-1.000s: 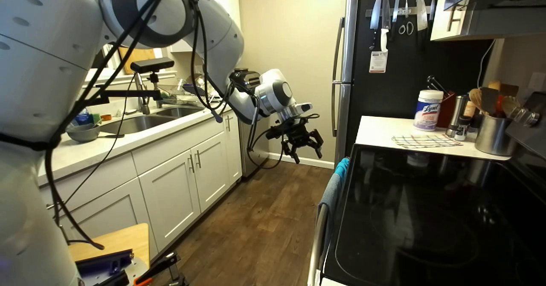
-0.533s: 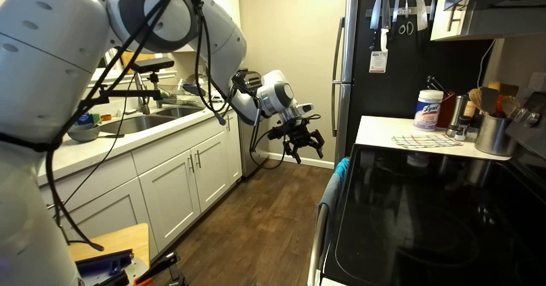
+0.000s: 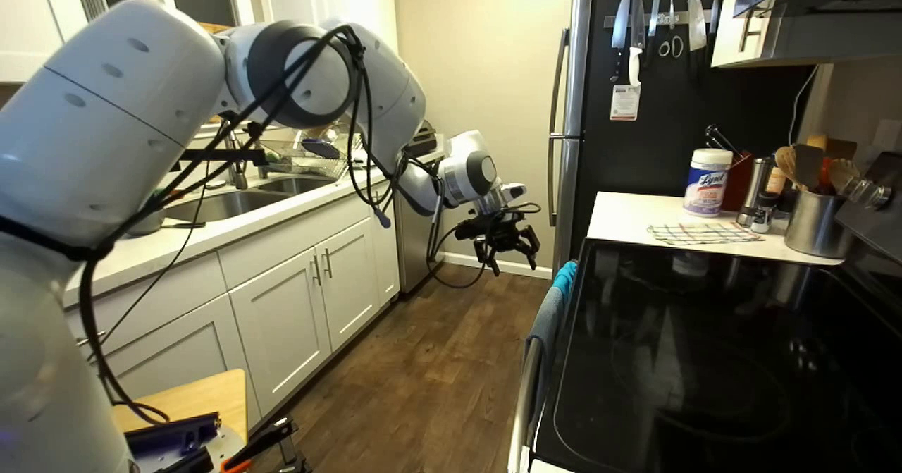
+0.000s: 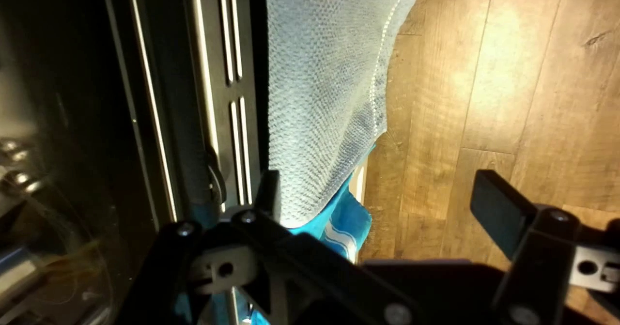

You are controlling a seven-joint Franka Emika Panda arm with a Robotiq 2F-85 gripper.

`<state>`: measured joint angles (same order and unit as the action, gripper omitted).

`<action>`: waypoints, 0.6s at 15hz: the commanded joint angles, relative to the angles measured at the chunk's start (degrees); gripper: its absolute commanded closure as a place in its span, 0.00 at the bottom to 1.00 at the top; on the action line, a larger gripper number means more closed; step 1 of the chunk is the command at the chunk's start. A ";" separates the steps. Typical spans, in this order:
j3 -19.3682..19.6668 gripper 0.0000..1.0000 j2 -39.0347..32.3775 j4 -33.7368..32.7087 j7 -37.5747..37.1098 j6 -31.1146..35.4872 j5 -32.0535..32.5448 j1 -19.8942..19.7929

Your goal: Put the light blue towel on the stovetop.

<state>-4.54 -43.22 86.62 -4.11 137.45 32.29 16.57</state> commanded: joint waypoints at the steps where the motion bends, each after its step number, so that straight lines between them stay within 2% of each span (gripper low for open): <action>1: -0.16 0.00 -3.47 -3.83 7.11 -0.16 -5.11 -0.96; 9: 1.48 0.00 -8.32 -7.81 16.77 0.32 -5.13 -2.01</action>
<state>-3.08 -49.75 80.63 7.26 137.44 28.36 15.45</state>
